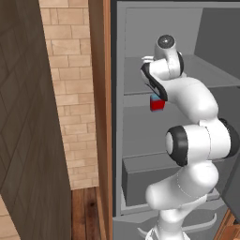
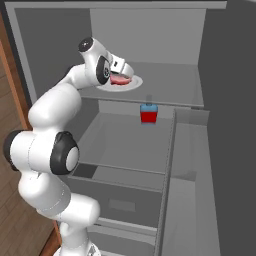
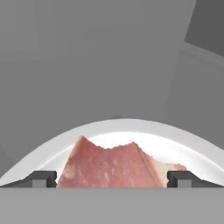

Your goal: Retrieve the steak from the fridge and place it on the saucepan with marinade on the stove.

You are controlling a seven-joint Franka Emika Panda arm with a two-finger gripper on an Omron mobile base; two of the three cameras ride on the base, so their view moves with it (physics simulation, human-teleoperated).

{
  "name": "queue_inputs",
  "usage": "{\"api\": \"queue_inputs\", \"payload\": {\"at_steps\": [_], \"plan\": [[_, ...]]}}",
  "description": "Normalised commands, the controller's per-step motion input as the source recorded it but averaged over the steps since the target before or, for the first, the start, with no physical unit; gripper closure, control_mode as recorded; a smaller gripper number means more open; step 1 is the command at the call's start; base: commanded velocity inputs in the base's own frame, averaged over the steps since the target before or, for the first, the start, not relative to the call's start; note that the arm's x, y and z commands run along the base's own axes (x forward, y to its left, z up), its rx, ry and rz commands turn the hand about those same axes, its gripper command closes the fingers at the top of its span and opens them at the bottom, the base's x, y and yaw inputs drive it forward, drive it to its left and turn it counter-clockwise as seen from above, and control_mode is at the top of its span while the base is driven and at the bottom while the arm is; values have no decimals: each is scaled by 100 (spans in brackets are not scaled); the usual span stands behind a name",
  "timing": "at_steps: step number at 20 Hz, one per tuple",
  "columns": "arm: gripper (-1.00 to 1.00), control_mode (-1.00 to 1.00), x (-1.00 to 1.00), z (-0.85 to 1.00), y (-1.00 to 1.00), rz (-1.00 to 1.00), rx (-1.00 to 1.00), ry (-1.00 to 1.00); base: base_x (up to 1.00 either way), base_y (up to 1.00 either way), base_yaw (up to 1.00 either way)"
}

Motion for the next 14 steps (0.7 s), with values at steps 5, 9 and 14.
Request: {"api": "queue_inputs", "payload": {"at_steps": [5,9,14], "plan": [[-100,-100,-12,-100,0,-3,7,-4,0,0,0],[-100,-100,-1,-100,8,0,4,0,0,0,0],[-100,-100,0,-100,28,11,0,5,0,0,0]]}}
